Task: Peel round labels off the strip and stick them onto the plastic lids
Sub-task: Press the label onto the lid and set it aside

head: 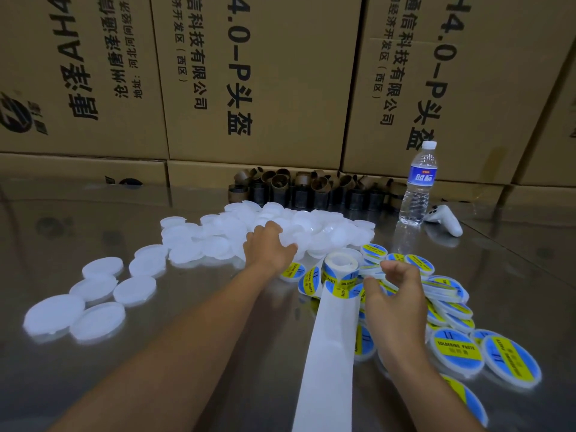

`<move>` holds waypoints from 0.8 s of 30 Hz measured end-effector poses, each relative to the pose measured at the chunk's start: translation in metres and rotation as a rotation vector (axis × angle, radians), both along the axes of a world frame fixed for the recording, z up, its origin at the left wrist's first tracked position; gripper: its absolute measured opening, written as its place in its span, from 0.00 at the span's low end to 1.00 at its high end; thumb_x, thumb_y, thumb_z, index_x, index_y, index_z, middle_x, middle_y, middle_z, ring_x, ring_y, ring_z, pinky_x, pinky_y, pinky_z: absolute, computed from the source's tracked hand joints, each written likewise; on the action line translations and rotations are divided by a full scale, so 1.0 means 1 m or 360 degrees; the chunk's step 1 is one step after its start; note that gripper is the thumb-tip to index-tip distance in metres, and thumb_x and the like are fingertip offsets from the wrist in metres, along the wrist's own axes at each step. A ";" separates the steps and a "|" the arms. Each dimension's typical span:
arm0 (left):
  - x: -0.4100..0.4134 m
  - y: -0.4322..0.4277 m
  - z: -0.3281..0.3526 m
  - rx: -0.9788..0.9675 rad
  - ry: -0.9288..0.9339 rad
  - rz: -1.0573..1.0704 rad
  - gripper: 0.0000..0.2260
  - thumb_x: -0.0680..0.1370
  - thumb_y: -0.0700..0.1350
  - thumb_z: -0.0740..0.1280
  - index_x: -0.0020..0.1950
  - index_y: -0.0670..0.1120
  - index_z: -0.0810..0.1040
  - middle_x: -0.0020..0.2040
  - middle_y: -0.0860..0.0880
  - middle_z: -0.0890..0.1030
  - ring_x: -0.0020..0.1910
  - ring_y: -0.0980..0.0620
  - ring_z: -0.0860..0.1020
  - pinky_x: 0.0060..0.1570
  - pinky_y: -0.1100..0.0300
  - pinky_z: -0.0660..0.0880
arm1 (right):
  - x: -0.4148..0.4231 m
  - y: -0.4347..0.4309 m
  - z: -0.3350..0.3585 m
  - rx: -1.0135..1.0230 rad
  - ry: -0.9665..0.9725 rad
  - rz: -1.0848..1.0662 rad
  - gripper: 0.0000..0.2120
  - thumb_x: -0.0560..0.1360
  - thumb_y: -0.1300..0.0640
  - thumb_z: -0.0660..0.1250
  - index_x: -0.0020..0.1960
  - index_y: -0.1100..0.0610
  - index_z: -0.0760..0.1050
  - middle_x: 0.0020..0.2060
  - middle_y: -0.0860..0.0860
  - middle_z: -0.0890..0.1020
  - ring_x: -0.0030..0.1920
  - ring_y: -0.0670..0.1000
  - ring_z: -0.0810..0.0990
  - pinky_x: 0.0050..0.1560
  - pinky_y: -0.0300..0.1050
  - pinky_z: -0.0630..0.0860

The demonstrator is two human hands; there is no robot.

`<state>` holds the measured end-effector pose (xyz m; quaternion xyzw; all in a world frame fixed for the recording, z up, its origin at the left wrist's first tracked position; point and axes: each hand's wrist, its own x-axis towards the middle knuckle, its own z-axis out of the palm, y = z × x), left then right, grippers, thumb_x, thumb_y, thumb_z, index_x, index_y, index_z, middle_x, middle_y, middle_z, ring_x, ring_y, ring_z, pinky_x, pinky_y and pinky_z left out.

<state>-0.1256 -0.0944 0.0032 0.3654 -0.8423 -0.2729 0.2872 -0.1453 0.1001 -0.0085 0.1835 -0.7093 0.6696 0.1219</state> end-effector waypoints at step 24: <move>0.092 0.084 -0.004 -0.0045 0.0758 -0.0983 0.29 0.68 0.38 0.76 0.63 0.55 0.68 0.61 0.61 0.75 0.61 0.65 0.72 0.56 0.75 0.67 | 0.021 -0.001 0.008 0.0014 0.0016 0.0774 0.06 0.74 0.58 0.69 0.48 0.49 0.81 0.35 0.50 0.85 0.40 0.50 0.82 0.45 0.47 0.76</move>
